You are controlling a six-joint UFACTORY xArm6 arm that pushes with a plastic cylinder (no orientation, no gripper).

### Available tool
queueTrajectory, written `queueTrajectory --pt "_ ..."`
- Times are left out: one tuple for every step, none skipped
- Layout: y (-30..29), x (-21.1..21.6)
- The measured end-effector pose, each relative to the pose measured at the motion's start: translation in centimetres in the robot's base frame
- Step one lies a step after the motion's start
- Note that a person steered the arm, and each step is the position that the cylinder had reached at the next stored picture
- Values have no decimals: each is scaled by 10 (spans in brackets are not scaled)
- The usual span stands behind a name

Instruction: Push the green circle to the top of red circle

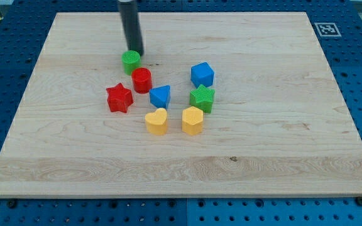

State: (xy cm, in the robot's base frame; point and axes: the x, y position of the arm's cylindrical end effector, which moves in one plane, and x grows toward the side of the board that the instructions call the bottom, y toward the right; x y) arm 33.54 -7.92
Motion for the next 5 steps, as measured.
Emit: queueTrajectory --pt "8 6" --pt "-19 6" --pt "-53 6" --pt "-81 6" --pt "-98 16"
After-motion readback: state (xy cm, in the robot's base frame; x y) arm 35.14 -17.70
